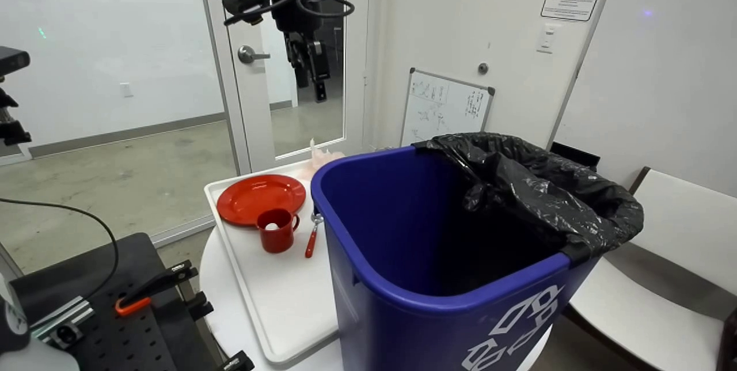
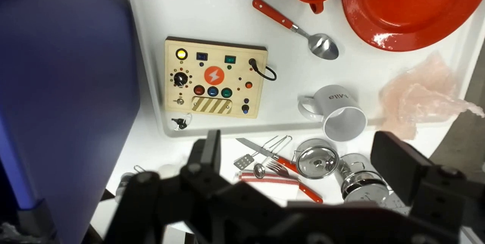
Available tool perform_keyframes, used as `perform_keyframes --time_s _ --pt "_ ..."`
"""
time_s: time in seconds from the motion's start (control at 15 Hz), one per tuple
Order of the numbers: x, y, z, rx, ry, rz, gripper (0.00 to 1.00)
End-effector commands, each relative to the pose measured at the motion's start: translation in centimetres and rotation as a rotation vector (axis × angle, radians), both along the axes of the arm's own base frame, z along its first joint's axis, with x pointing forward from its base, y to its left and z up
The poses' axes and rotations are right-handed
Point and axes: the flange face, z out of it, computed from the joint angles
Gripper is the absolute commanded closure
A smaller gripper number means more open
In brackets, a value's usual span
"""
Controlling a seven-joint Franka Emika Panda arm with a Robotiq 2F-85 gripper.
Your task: Move the white mug closer to the spoon
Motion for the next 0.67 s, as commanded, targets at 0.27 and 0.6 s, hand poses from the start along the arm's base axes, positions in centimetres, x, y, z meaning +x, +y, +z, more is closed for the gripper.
perform_keyframes --time_s 0.27,0.6 --pt "10.7 6.5 -4.6 -0.099 0.155 0.348 0.0" --pt "17.0 8.1 -9.3 -0.056 0.198 0.432 0.0"
